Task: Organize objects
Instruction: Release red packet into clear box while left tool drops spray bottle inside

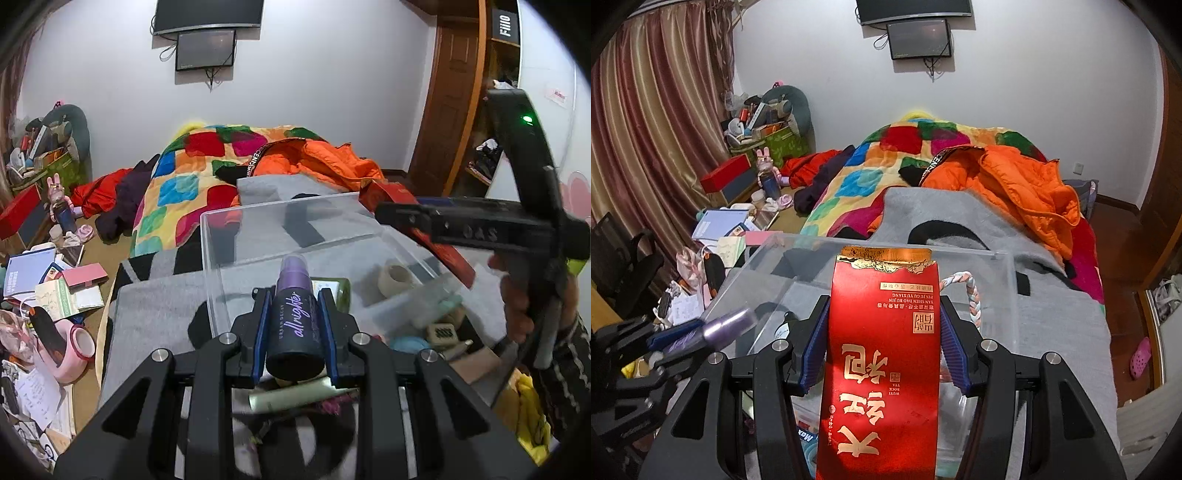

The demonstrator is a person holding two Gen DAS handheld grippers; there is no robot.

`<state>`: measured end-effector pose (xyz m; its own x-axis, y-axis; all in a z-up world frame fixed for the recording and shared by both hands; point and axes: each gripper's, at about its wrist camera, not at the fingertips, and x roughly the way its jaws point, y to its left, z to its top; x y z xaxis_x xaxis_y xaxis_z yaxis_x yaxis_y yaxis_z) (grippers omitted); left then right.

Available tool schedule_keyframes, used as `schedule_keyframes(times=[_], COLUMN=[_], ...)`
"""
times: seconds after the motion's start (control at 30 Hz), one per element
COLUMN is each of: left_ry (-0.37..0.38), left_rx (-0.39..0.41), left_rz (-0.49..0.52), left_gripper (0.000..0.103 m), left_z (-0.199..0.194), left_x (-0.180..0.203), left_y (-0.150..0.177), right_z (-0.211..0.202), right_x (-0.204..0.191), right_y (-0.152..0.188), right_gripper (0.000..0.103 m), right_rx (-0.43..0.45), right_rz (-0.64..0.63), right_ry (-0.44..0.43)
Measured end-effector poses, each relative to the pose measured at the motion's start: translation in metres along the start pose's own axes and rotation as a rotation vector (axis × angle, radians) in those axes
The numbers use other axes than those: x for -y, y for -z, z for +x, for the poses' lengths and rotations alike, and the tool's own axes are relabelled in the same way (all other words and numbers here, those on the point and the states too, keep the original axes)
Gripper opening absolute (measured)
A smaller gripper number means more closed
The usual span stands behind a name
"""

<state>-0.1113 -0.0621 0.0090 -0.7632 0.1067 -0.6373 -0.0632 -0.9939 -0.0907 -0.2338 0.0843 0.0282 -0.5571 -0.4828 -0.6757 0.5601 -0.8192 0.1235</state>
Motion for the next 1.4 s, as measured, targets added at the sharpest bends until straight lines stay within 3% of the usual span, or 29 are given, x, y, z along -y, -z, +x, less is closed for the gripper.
schedule_keyframes(times=[0.43, 0.8, 1.07, 1.23, 1.4], left_ry=[-0.034, -0.053, -0.070, -0.081, -0.068], left_rx=[-0.048, -0.056, -0.031, 0.009, 0.014], left_rz=[-0.025, -0.014, -0.005, 0.008, 0.007], left_gripper=[0.025, 0.026, 0.039, 0.056, 0.067], left_z=[0.042, 0.044, 0.024, -0.001, -0.018], left_x=[-0.009, -0.004, -0.001, 0.001, 0.001], left_y=[-0.016, -0.015, -0.011, -0.008, 0.003], right_z=[0.037, 0.025, -0.009, -0.034, -0.054], right_x=[-0.008, -0.006, -0.005, -0.007, -0.003], right_y=[-0.004, 0.007, 0.016, 0.025, 0.045], right_gripper=[0.051, 0.051, 0.051, 0.053, 0.066], right_rx=[-0.086, -0.077, -0.016, 0.026, 0.049], right_rz=[-0.057, -0.042, -0.029, -0.035, -0.003], right_ry=[-0.001, -0.039, -0.041, -0.016, -0.022])
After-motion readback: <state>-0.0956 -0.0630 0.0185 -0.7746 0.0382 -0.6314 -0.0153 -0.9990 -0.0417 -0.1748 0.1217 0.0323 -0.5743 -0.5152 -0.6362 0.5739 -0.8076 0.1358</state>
